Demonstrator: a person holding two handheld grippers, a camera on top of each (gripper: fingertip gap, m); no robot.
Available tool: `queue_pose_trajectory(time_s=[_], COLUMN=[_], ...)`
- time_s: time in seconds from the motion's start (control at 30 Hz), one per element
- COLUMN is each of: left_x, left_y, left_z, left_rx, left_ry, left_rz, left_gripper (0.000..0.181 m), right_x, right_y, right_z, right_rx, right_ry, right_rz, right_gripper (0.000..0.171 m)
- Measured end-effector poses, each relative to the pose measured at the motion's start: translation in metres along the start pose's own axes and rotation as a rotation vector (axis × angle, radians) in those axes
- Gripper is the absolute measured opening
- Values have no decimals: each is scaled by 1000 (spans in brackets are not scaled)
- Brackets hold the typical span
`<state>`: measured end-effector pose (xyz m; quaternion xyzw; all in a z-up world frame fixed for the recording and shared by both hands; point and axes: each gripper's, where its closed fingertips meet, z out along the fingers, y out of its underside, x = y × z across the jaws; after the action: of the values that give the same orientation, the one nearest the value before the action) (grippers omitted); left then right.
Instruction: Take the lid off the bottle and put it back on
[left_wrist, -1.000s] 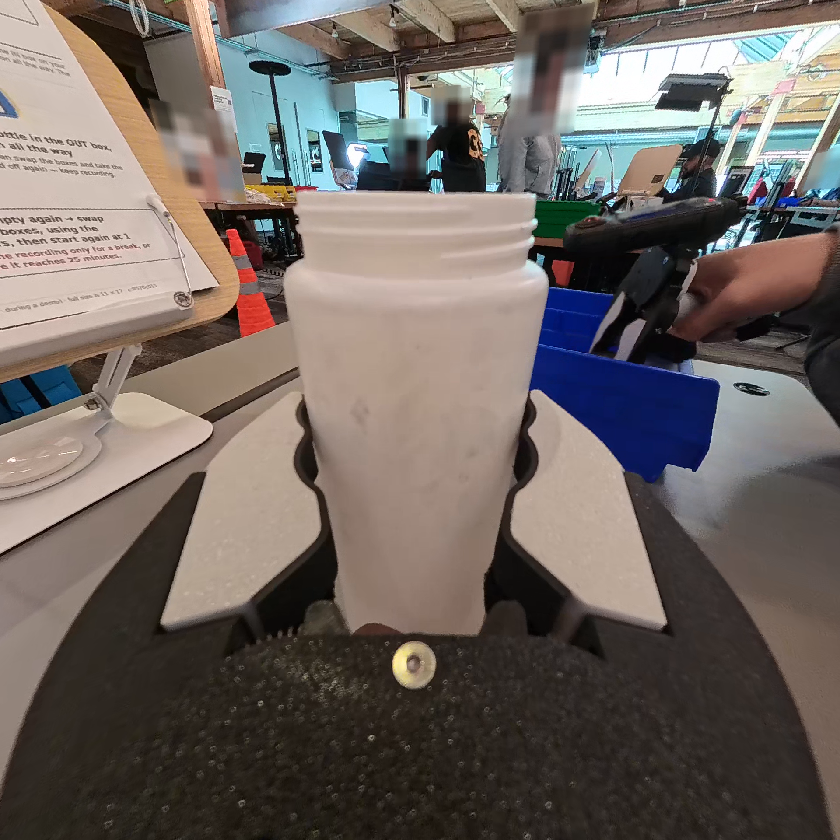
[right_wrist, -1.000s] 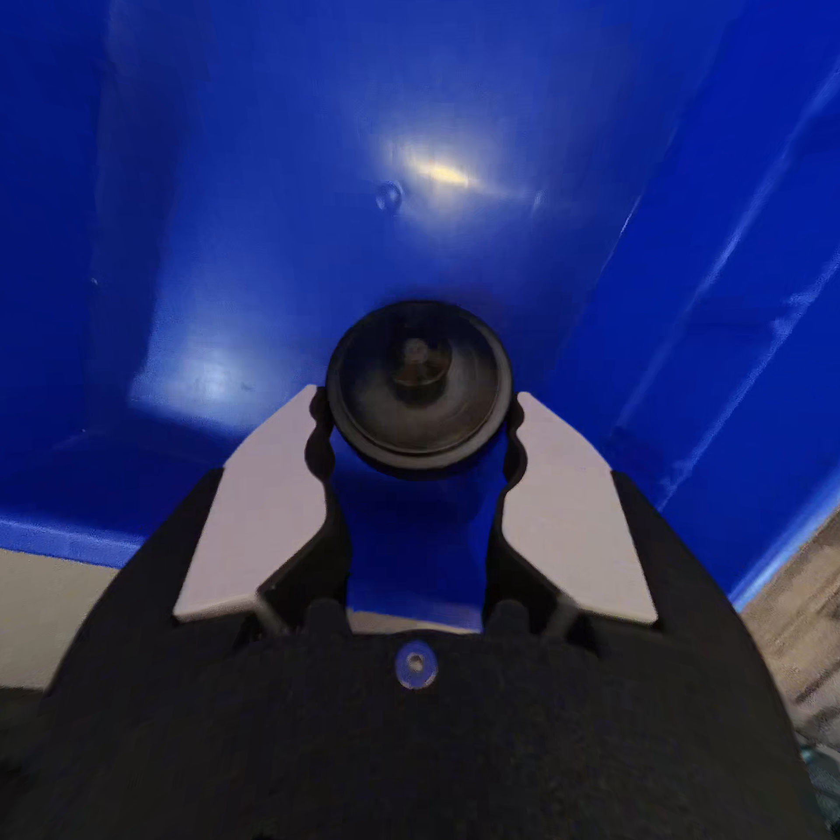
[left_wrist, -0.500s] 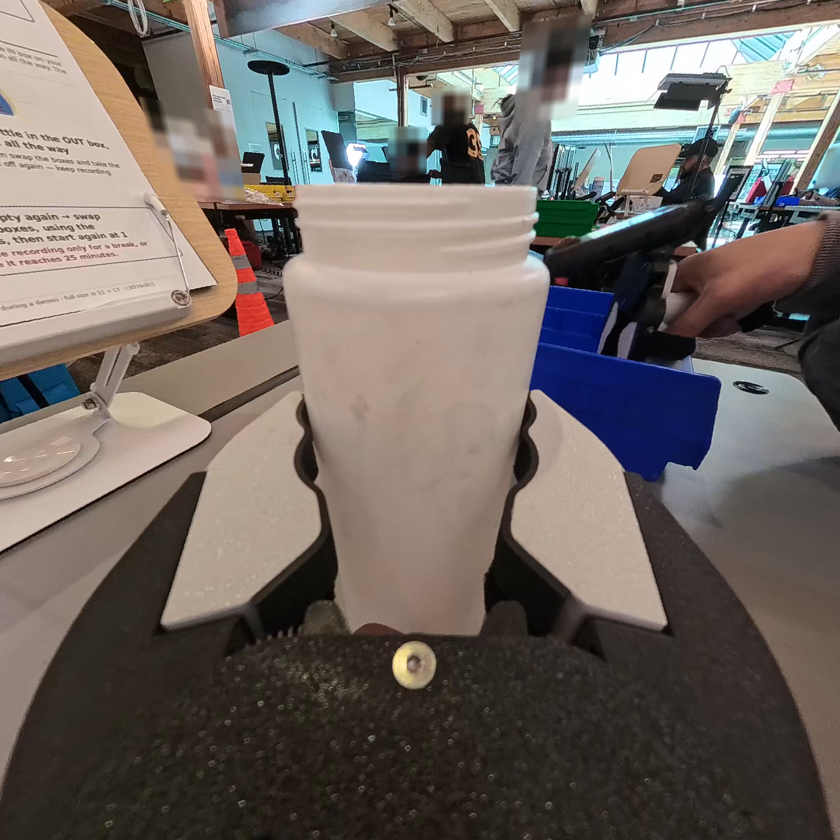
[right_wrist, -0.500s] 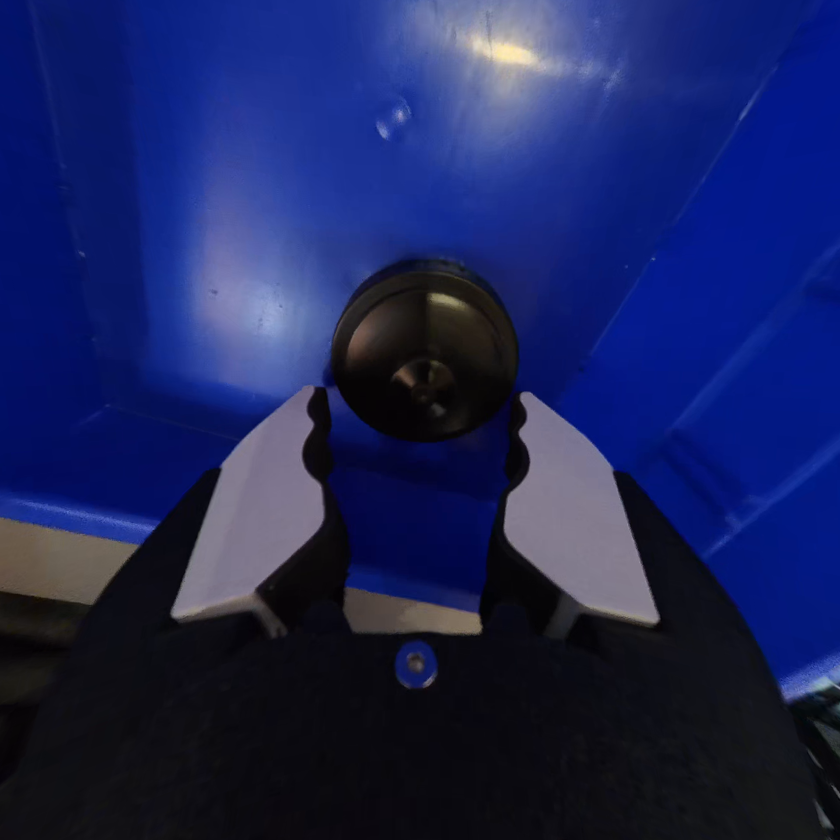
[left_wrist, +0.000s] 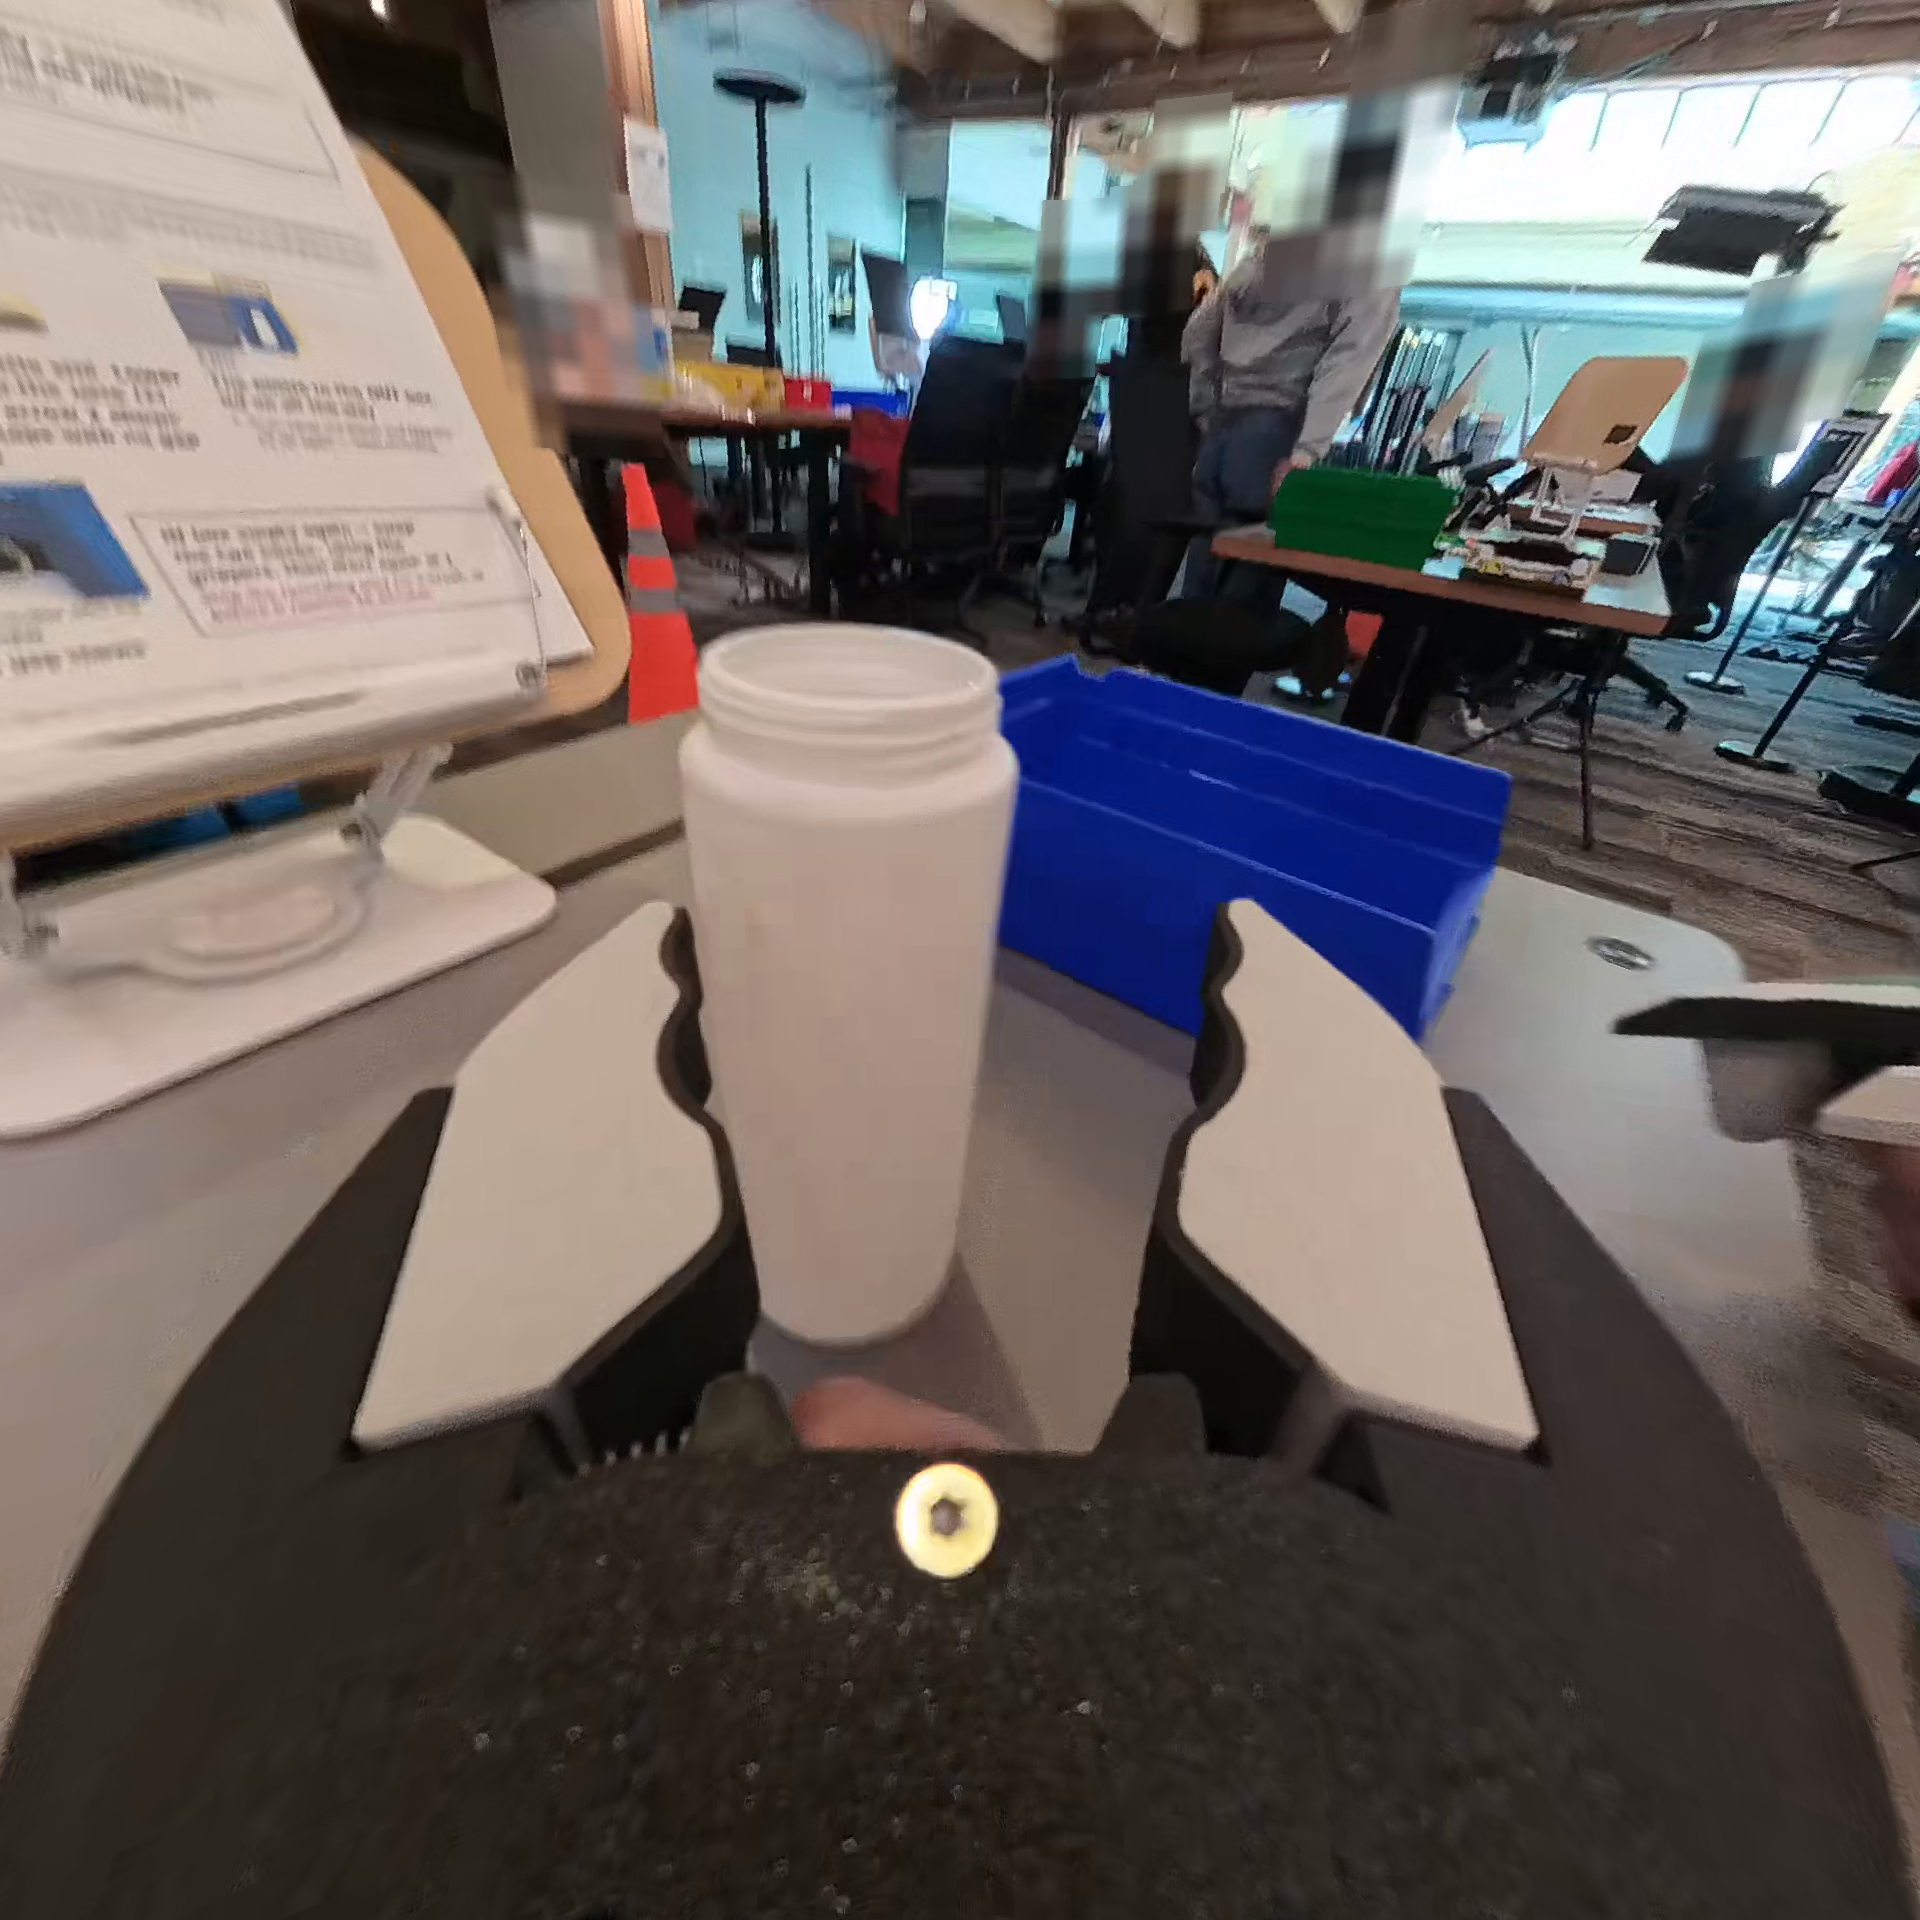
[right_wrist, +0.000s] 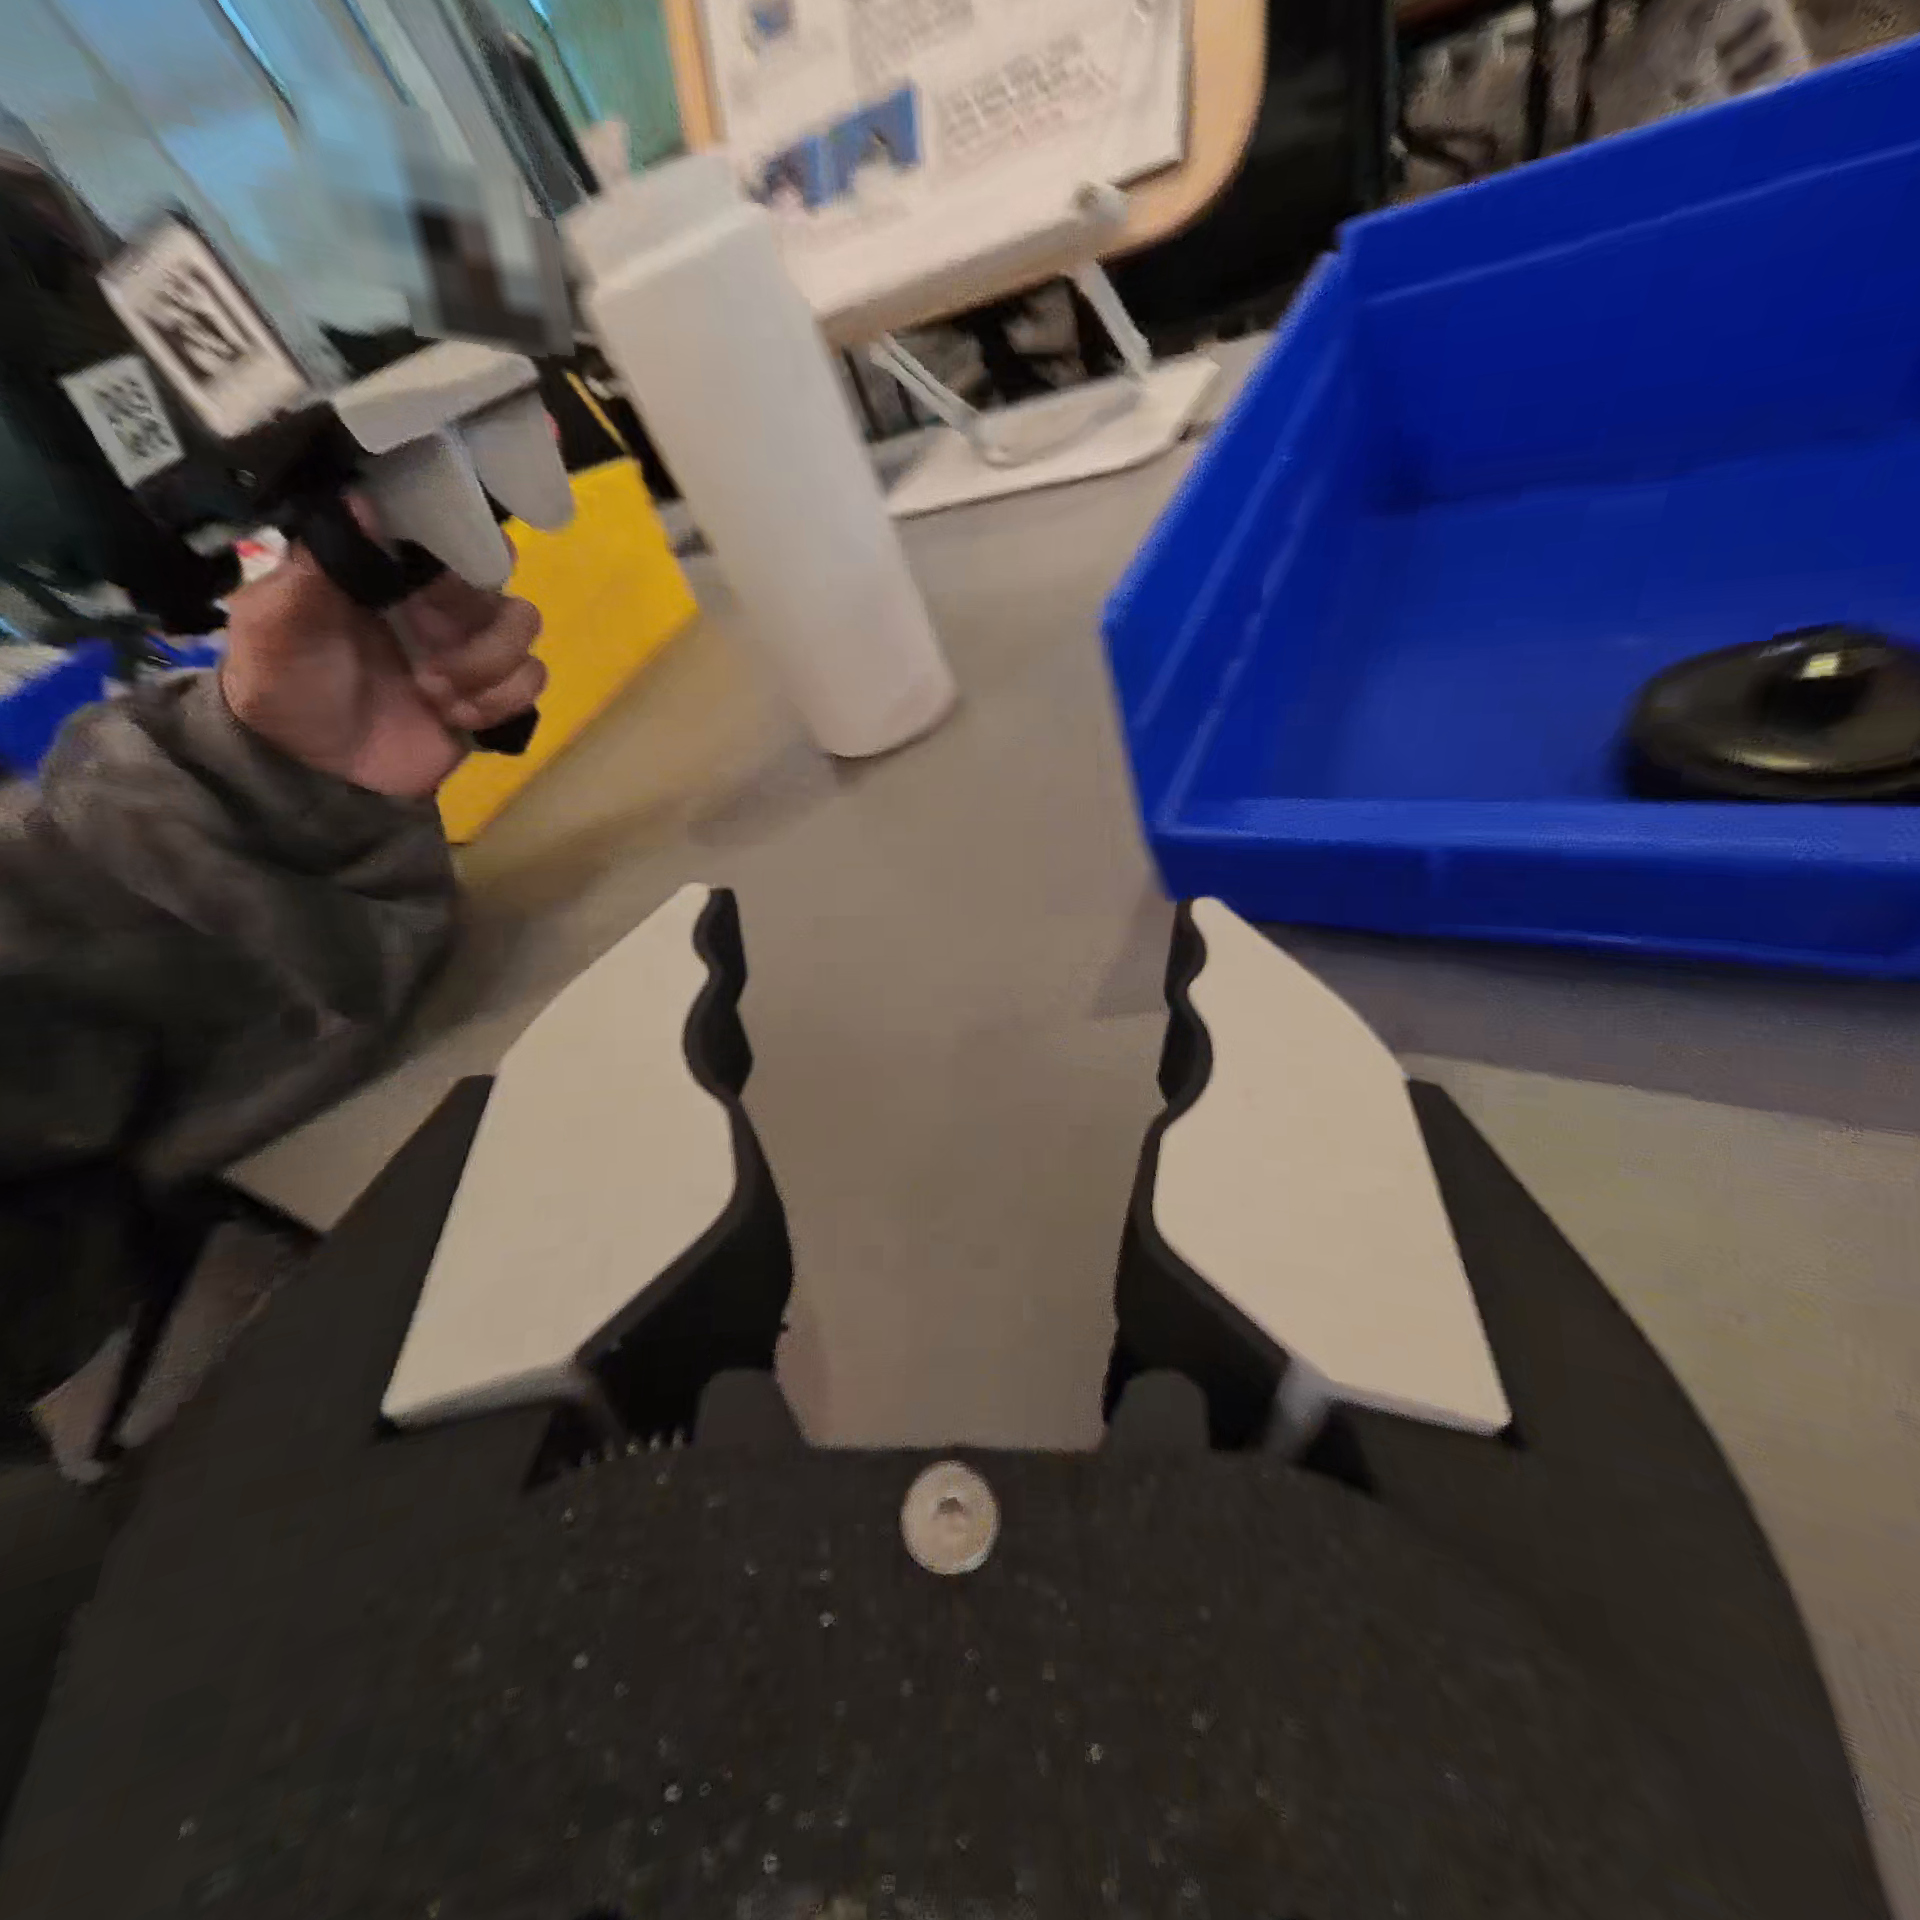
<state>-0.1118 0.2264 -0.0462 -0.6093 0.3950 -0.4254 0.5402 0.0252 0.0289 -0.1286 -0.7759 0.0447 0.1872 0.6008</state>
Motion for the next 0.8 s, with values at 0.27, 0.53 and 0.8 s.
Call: queue_pose_trajectory(time_s=[0.27,0.53,0.8], left_x=[50,65,64], left_y=[58,72,75], left_z=[-136,-197,-198], left_rx=[-272,-221,-197], left_ry=[-222,-379,-338], left_rz=[-181,-39,-85], left_gripper=[80,79,72], right_x=[-31,-46,-68], right_y=[10,-19,-73], right_z=[9,52,208], right_rx=[-28,29,-3], right_ry=[-135,-50,-21], right_rz=[-106,-322,-437], right_gripper=[82,85,109])
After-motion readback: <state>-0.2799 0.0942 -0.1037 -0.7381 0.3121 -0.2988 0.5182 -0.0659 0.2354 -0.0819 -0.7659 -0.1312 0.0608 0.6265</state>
